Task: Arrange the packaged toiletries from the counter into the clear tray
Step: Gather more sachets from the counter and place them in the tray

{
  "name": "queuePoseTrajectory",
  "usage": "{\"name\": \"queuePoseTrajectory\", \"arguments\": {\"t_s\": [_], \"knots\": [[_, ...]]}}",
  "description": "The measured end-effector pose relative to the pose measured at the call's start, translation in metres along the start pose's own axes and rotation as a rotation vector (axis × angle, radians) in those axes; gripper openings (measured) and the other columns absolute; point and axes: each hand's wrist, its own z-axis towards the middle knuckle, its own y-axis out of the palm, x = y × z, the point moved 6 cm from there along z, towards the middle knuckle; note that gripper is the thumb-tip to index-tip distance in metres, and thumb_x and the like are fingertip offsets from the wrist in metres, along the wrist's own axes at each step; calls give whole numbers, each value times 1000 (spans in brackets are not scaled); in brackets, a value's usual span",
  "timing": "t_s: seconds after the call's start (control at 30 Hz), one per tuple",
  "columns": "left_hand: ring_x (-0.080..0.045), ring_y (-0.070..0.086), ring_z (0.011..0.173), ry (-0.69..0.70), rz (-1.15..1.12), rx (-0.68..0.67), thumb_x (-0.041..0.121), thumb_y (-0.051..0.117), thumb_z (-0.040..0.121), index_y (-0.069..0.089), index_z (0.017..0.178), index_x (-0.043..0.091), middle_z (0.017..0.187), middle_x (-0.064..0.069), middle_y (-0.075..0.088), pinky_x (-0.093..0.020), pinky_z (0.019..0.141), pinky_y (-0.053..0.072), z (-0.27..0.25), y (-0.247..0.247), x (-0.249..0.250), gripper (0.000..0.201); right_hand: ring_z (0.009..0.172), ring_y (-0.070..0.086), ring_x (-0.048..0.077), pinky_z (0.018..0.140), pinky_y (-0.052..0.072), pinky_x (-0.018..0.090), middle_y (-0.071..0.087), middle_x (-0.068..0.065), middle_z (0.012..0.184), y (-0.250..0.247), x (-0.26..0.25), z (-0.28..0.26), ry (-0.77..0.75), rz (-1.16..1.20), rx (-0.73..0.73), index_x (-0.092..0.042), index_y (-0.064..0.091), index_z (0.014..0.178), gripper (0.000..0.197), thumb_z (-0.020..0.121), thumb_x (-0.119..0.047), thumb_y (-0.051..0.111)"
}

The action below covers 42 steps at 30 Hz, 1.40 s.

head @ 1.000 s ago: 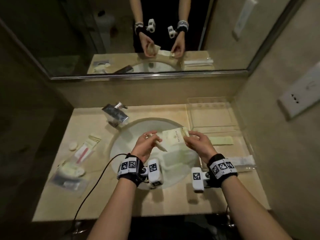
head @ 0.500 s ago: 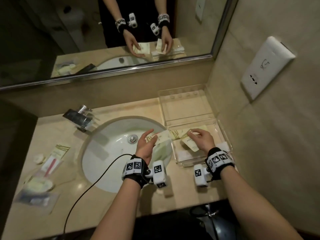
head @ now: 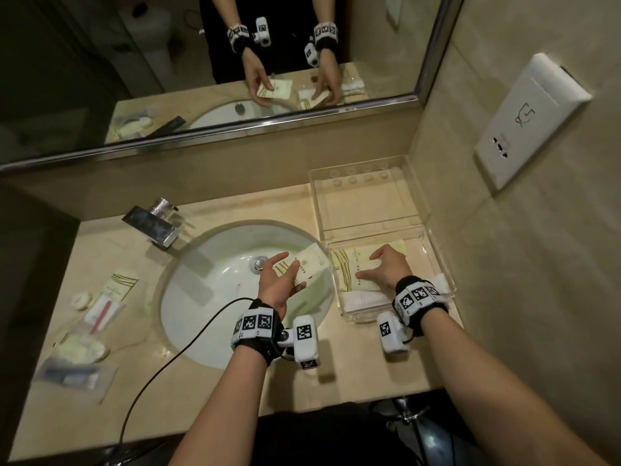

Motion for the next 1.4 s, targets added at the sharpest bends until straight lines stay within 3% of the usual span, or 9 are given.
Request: {"name": "queuePoseTrajectory", "arguments": {"t_s": [0.13, 0.27, 0.4, 0.63, 0.83, 1.0, 1.1, 1.27, 1.4], "knots": [[-9, 60, 59, 0, 27, -9, 10, 62, 91, 50, 128, 12, 92, -5, 50, -27, 66, 60, 1, 0, -3, 39, 102, 57, 28, 85, 49, 36, 57, 13, 114, -1, 0, -1, -14, -11, 89, -1, 49, 116, 65, 69, -24, 88], [-10, 71, 59, -6, 34, -2, 6, 61, 91, 42, 128, 3, 115, -14, 59, -28, 63, 61, 5, -2, -5, 42, 106, 61, 34, 91, 52, 42, 60, 18, 116, -6, 11, 1, 15, 76, 208, 2, 49, 116, 51, 79, -17, 80], [-26, 72, 74, -36, 12, -10, 9, 63, 90, 42, 128, 2, 123, -18, 63, -43, 82, 59, 0, 2, -3, 44, 98, 63, 31, 88, 53, 42, 63, 14, 102, -2, 12, 3, -6, 68, 209, -1, 59, 104, 30, 81, -9, 76], [-14, 72, 64, -15, 67, -18, 5, 59, 92, 44, 126, 2, 116, -15, 64, -25, 62, 60, 1, 6, -7, 37, 85, 60, 24, 80, 54, 36, 59, 5, 88, -5, 11, 6, -21, 61, 185, -9, 59, 89, 26, 76, -8, 81], [-14, 73, 73, 18, 99, -88, 3, 51, 96, 53, 112, 2, 112, -16, 66, -19, 63, 57, -4, 22, -6, 16, 96, 60, 28, 83, 52, 39, 58, 9, 105, -8, 14, 3, -1, -101, 244, -7, 53, 107, 50, 72, -23, 85], [-20, 74, 71, 23, 43, -129, 0, 55, 93, 55, 112, -5, 110, -22, 65, -28, 70, 61, -5, 41, 0, 19, 78, 69, 17, 64, 52, 25, 73, 2, 93, -2, -3, -7, -113, 376, 69, -13, 64, 105, 35, 88, -42, 68], [-25, 72, 77, 34, 97, -184, -1, 58, 91, 55, 114, -9, 105, -24, 66, -36, 76, 61, -7, 60, 5, 25, 83, 74, 27, 74, 61, 40, 74, 11, 101, 2, -12, -11, -159, 469, -122, -10, 64, 117, 42, 85, -36, 74], [-20, 66, 65, 107, 309, -108, 4, 62, 88, 59, 106, 2, 86, -11, 64, -37, 77, 60, -4, 68, 7, 18, 67, 66, 19, 70, 60, 39, 71, 16, 106, -25, 14, -1, -58, 397, 100, -3, 59, 122, 38, 90, -21, 69], [-22, 67, 85, 292, 609, -88, 4, 54, 91, 64, 95, 13, 97, -3, 67, -38, 87, 55, -7, 71, 10, 15, 103, 66, 29, 99, 49, 34, 66, 14, 121, -24, 34, 3, 22, 158, 68, -2, 57, 130, 52, 88, -27, 72]]}}
